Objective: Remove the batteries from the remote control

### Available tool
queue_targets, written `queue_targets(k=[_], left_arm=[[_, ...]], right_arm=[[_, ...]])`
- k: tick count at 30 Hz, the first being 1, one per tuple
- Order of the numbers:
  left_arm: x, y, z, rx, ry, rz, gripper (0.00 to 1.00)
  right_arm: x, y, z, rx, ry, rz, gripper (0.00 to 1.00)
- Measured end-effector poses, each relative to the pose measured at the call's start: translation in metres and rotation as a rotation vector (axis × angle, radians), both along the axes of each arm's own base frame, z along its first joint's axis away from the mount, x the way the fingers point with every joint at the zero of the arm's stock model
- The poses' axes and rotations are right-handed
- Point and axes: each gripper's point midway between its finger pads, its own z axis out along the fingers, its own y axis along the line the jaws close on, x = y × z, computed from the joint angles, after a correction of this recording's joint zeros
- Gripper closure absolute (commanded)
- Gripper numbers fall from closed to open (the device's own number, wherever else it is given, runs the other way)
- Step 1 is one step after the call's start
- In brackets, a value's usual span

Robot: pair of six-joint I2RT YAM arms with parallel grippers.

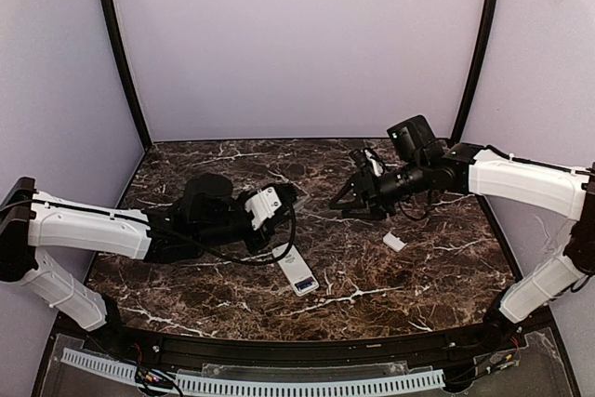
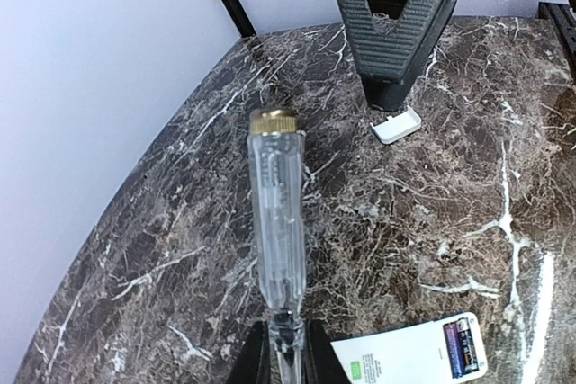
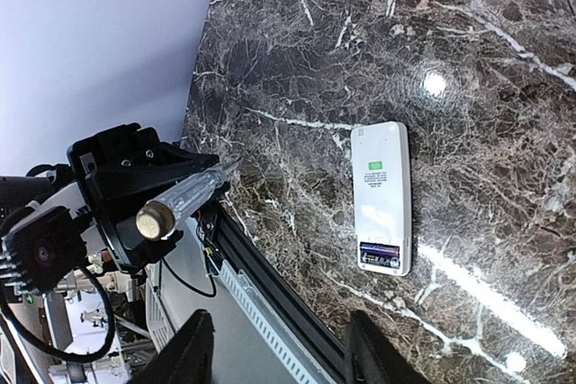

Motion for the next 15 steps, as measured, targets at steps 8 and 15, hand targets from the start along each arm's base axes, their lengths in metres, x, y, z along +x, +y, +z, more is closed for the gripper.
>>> queue_targets(k=[8, 15], left_arm=[[0.007, -0.006, 0.007, 0.052, -0.170, -0.039, 1.00], [0.011, -0.013, 0.001, 0.101, -0.282, -0.051, 1.00]], right_arm=[[-0.006, 0.002, 0.017, 0.059, 0.076, -0.033, 0.28], [-0.002, 0.008, 0.034, 0.142, 0.140, -0.097, 0.28]])
